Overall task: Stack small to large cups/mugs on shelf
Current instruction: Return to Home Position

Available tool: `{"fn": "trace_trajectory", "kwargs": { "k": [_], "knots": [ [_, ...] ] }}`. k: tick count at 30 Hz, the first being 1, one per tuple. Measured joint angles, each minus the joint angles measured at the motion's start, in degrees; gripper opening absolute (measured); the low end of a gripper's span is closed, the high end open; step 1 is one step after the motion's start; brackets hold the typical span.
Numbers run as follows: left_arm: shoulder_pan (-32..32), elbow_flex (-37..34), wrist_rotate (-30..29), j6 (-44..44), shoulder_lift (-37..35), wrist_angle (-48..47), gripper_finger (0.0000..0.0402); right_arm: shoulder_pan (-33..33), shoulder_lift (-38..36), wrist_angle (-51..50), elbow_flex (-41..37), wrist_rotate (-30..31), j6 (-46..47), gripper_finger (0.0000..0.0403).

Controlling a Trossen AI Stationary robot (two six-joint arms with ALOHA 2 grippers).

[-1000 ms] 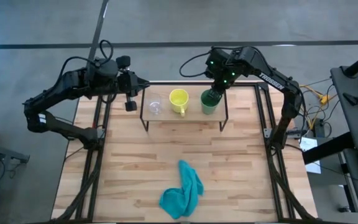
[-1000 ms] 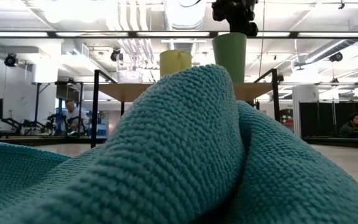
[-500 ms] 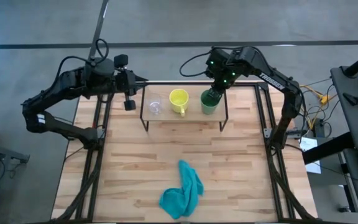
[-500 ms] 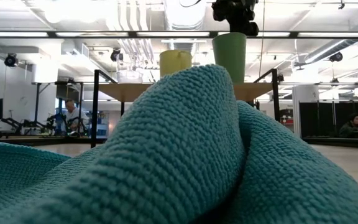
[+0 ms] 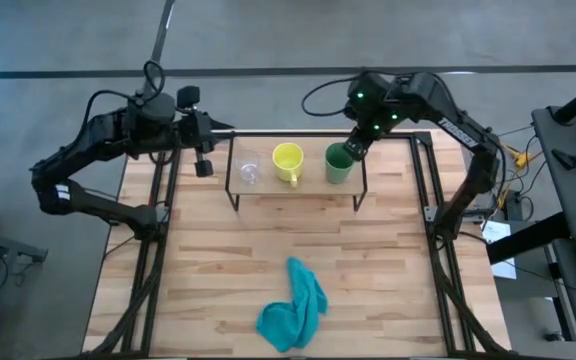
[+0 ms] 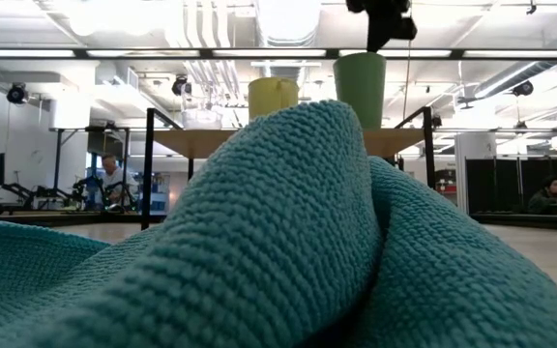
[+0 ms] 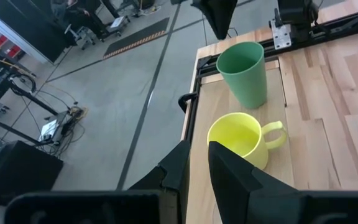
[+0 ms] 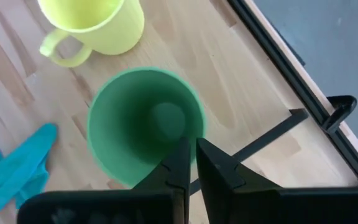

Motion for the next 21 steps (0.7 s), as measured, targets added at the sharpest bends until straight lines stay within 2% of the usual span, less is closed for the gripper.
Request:
{"fn": "trace_trajectory", "kwargs": {
  "k": [9, 14, 16, 18, 21],
  "knots": [
    [0.0, -0.21, 0.0, -0.03, -1.65, -0.21, 0.0046, 0.0, -5.52, 0.72, 0.0, 0.02, 3.88, 0.0022],
    [0.0, -0.98, 0.0, -2.92, -2.91, -4.64, 0.0046, 0.13, -7.54, 0.92, -0.02, 0.06, 9.87, 0.0022],
    [0.0, -1.02, -0.32, -6.03, -3.33, -8.36, 0.0046, 0.31, -8.29, 0.64, -0.02, -0.07, 8.61, 0.0022],
    [0.0, -1.03, -0.54, -11.03, -4.01, -11.62, 0.0046, 1.23, -9.09, 0.48, -0.13, -1.23, 3.59, 0.0022],
    [0.0, -1.16, -0.75, -20.11, -5.37, -14.48, 0.0046, 3.53, -10.78, 4.93, -0.77, -2.53, -0.8, 0.0022]
  ]
}}
